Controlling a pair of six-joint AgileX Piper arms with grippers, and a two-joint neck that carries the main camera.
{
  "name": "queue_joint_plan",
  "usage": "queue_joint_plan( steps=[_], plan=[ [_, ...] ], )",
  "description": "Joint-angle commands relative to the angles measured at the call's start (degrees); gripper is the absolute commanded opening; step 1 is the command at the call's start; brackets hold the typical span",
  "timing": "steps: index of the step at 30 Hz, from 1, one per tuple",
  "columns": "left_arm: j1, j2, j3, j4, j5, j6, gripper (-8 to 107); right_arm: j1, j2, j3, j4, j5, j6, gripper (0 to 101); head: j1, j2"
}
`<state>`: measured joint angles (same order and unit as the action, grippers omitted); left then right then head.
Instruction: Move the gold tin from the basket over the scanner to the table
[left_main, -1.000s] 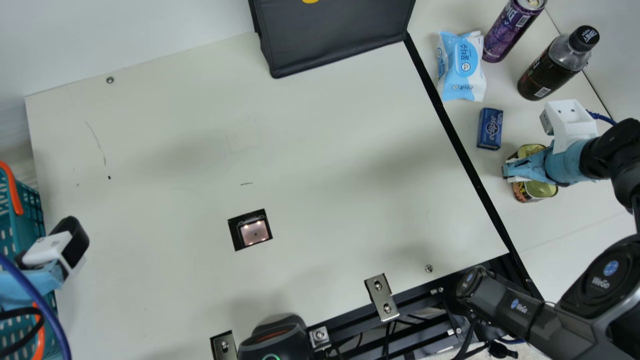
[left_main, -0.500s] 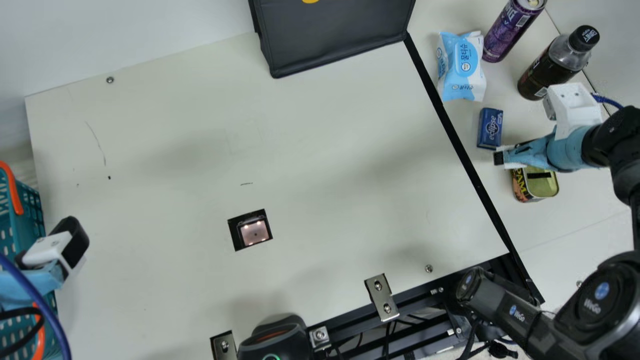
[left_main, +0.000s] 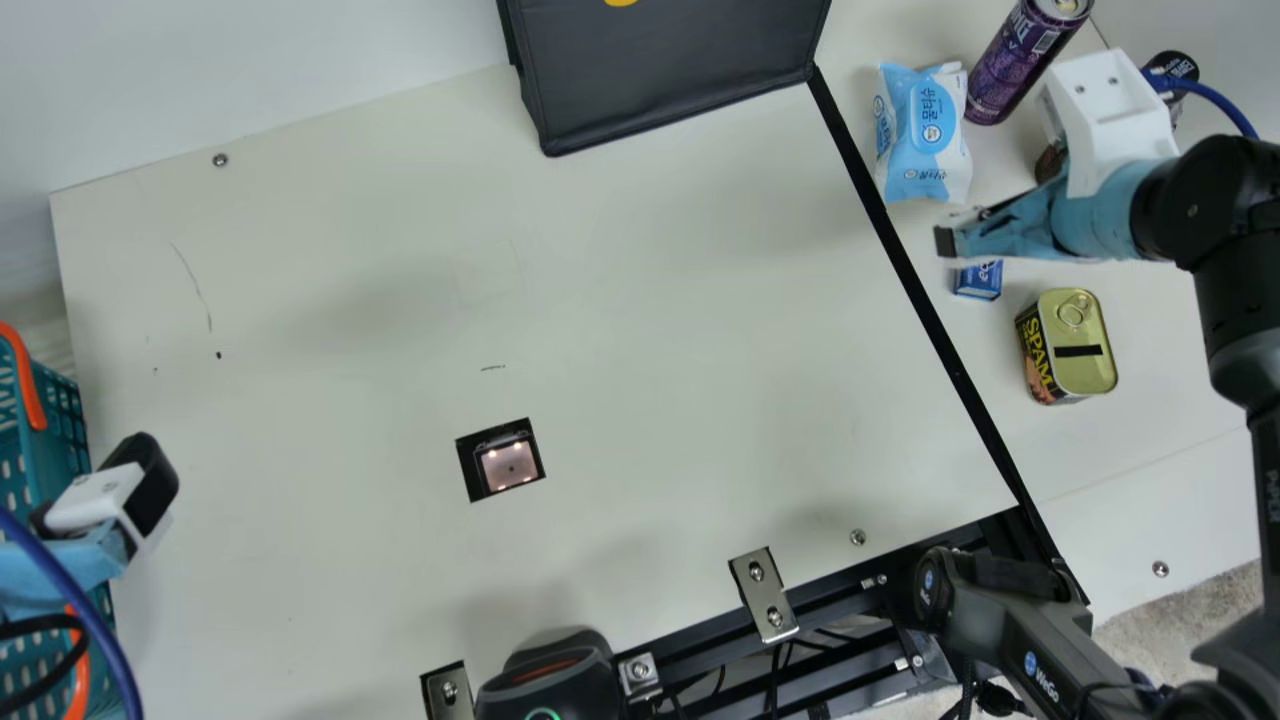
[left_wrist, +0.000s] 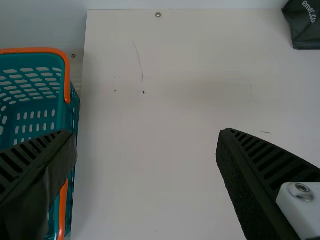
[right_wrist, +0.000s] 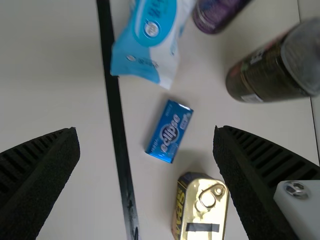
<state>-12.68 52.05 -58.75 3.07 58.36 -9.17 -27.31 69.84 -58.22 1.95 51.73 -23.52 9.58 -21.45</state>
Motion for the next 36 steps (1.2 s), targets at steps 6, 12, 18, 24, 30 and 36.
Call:
queue_joint_plan(
  steps=[6, 12, 18, 24, 30, 36],
  plan=[
    [0.0, 0.0, 0.0, 0.0, 0.0, 0.0, 90, 14.17, -1.59, -6.67, -1.71, 2.78, 8.69, 95, -1.66, -0.13],
    [0.0, 0.0, 0.0, 0.0, 0.0, 0.0, 90, 23.78, -2.63, -11.55, -3.8, 4.8, 15.6, 95, -1.66, -0.13],
    [4.98, -3.93, -4.59, -2.05, 5.01, 4.12, 90, 22.32, -7.59, -11.16, -3.59, 7.56, 16.06, 95, -1.66, 6.55],
    [10.95, -8.64, -10.09, -4.5, 11.02, 9.07, 90, 24.05, -13.6, -11.28, -3.33, 10.69, 18.34, 95, -1.66, 14.56],
    [11.04, -8.91, -10.25, -4.56, 11.24, 9.17, 90, 25.78, -19.61, -11.4, -3.07, 13.81, 20.63, 95, -1.66, 19.87],
    [11.04, -8.9, -10.25, -4.56, 11.06, 9.17, 90, 27.51, -25.62, -11.52, -2.81, 16.94, 22.92, 95, -1.66, 19.87]
  ],
)
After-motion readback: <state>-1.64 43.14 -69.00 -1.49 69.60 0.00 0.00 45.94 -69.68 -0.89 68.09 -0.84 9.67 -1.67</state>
